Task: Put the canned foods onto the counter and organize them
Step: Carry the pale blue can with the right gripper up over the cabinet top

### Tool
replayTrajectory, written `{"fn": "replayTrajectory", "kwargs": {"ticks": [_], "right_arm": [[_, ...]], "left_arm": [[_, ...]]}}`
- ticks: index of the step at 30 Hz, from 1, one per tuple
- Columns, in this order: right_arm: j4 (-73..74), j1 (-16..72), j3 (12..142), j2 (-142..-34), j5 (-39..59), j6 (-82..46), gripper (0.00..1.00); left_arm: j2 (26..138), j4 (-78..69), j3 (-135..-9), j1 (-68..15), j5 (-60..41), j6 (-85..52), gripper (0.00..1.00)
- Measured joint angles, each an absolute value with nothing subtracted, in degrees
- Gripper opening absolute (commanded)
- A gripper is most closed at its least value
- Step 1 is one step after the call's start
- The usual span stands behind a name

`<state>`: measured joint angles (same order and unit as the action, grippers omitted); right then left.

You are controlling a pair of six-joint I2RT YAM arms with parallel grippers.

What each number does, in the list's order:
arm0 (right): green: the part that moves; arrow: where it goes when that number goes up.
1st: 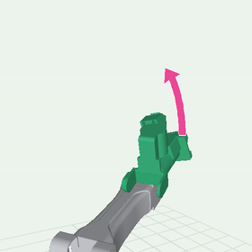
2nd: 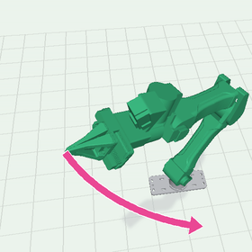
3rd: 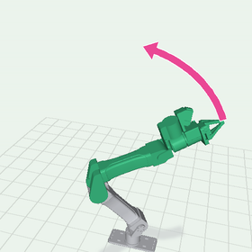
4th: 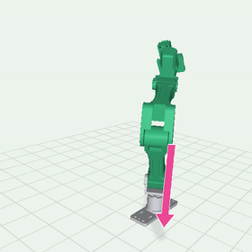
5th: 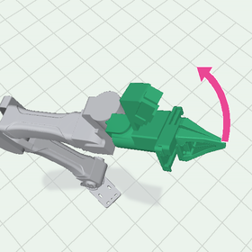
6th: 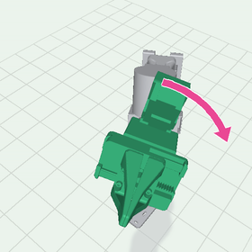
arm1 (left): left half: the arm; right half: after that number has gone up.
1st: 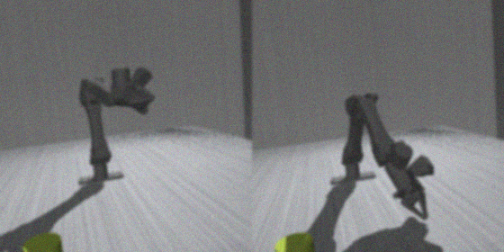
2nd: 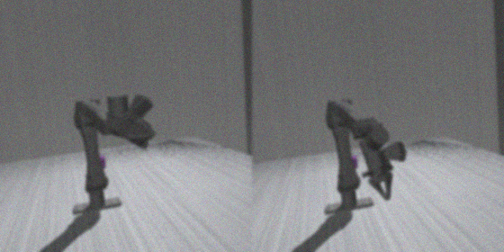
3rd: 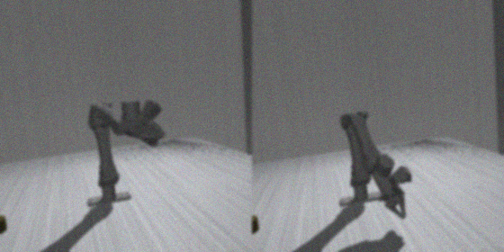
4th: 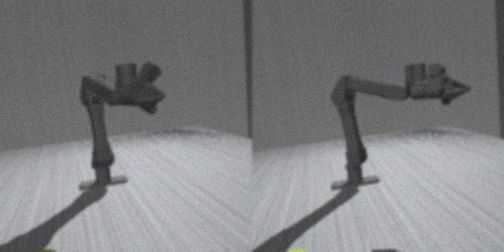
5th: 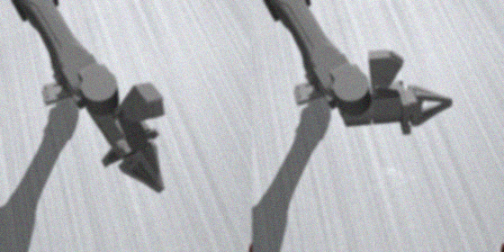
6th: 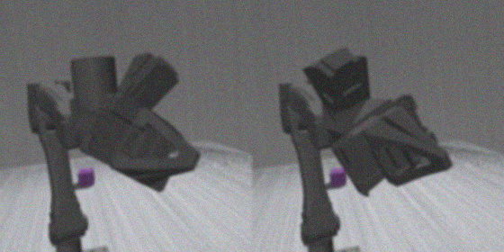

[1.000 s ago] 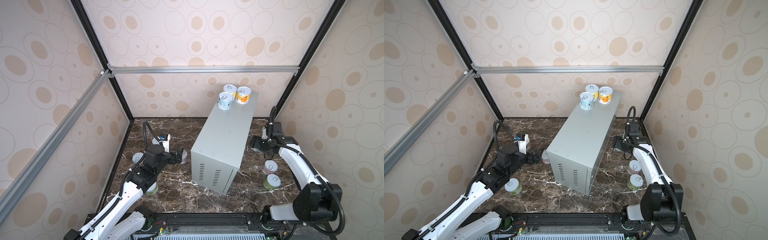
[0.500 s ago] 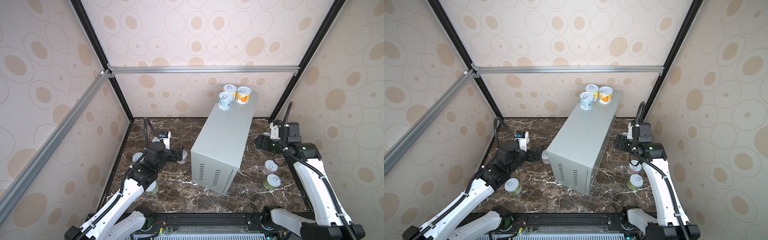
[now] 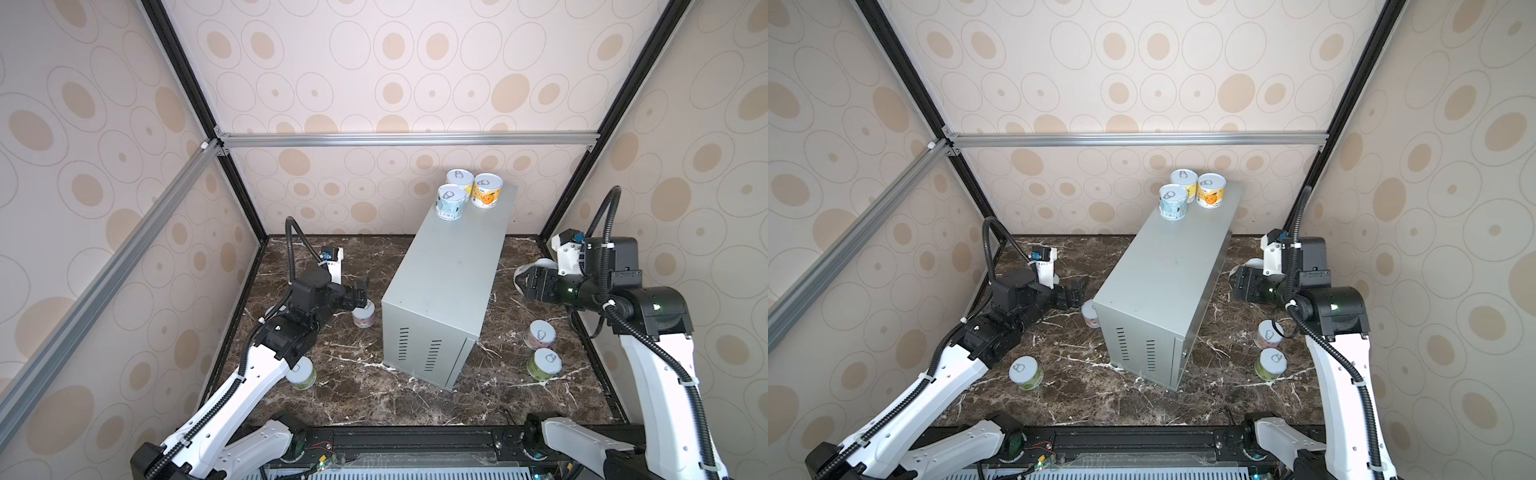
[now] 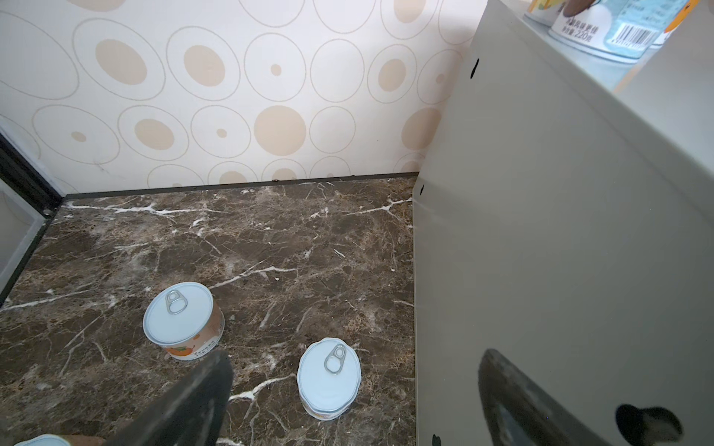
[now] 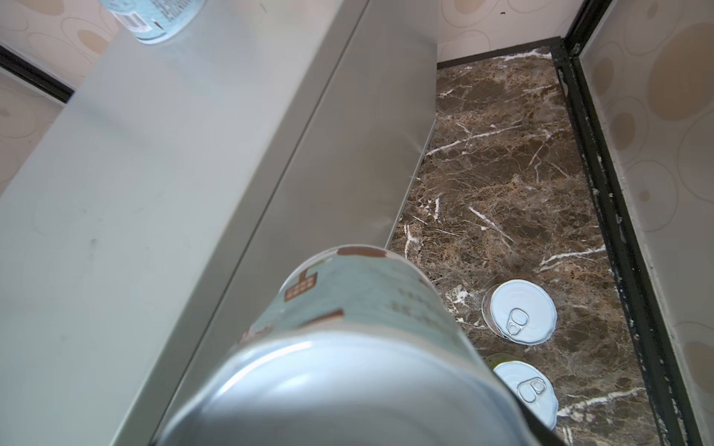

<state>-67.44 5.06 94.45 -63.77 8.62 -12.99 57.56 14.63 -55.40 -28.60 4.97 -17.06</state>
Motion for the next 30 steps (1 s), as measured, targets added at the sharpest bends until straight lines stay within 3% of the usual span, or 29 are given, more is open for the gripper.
{"fn": "replayTrajectory", "kwargs": {"ticks": [9,21,30], "right_arm": [[-74.9,9.4,109.7,-71.4,7.7,-10.8,0.50],[-82.5,19.4,131.3,-89.9,3.0,-8.3,0.50],[-84.0,20.9,139.2,-98.9,1.3,-7.8,0.52]], "left_arm": [[57.7,13.8,-53.9,-28.6,5.9,-16.7,0.99],[55.7,13.7,-50.1,-28.6,6.3,-16.2,0.99],[54.8,13.0,-49.7,-28.6,5.9,-15.6,0.99]]}}
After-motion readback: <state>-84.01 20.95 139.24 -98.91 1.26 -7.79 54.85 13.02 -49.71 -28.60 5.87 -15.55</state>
